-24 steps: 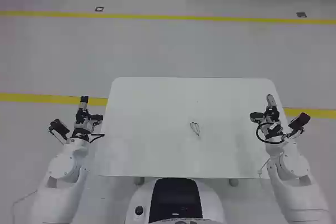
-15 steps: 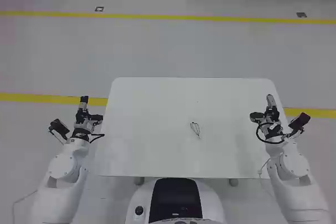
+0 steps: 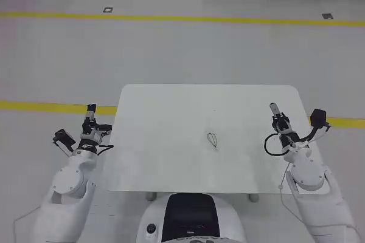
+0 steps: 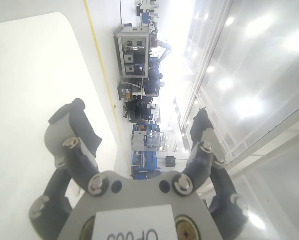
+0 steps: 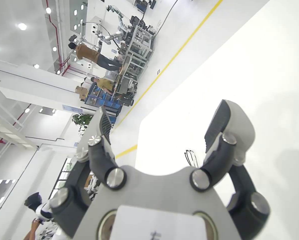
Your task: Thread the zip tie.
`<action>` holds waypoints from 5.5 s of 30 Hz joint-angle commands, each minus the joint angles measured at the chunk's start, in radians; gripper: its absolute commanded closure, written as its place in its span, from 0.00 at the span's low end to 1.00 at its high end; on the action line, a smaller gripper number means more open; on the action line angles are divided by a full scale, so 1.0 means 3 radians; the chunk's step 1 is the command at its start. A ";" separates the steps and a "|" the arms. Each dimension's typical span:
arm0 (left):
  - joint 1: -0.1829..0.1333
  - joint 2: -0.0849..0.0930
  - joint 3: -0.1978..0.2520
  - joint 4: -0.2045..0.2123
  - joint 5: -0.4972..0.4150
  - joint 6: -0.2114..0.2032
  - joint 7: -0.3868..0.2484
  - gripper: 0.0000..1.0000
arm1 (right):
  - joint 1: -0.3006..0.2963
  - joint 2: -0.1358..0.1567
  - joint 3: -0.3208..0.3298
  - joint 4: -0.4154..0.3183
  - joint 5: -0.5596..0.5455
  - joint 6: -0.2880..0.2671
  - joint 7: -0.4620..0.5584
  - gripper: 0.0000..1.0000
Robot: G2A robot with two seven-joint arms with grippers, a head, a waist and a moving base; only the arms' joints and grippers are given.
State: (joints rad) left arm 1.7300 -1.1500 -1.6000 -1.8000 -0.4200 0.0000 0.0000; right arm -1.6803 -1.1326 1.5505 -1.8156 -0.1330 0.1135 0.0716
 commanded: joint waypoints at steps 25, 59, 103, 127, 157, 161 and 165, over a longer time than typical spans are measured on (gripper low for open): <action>0.0000 0.0000 0.0000 0.0000 0.0000 0.0000 0.0000 0.00 | 0.0304 0.0031 -0.0421 -0.0147 -0.1490 0.0493 0.0711 0.00; 0.0000 0.0000 0.0000 0.0000 0.0000 0.0000 0.0000 0.00 | 0.0776 -0.0047 -0.0953 0.0092 -0.3440 0.0755 0.1684 0.00; 0.0000 0.0000 0.0000 0.0000 0.0000 0.0000 0.0000 0.00 | 0.1624 -0.0234 -0.1987 0.0581 -0.4412 -0.0350 0.3059 0.00; 0.0000 0.0000 0.0000 0.0000 0.0000 0.0000 0.0000 0.00 | 0.2248 -0.0472 -0.2396 0.1129 -0.3496 -0.0900 0.3775 0.00; 0.0000 0.0000 0.0000 0.0000 0.0000 0.0000 0.0000 0.00 | 0.2192 -0.0476 -0.2408 0.1123 -0.3526 -0.0782 0.3746 0.00; 0.0000 0.0000 0.0000 0.0000 0.0000 0.0000 0.0000 0.00 | 0.2153 -0.0509 -0.2424 0.1064 -0.3394 -0.0516 0.3917 0.00; 0.0000 0.0000 0.0000 0.0000 0.0000 0.0000 0.0000 0.00 | 0.2246 -0.0568 -0.2480 0.1092 -0.3109 -0.0395 0.4112 0.00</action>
State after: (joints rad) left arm 1.7300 -1.1500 -1.6000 -1.8000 -0.4200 0.0000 0.0000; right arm -1.0129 -1.2993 0.8114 -1.4923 -1.0818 -0.0141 1.2970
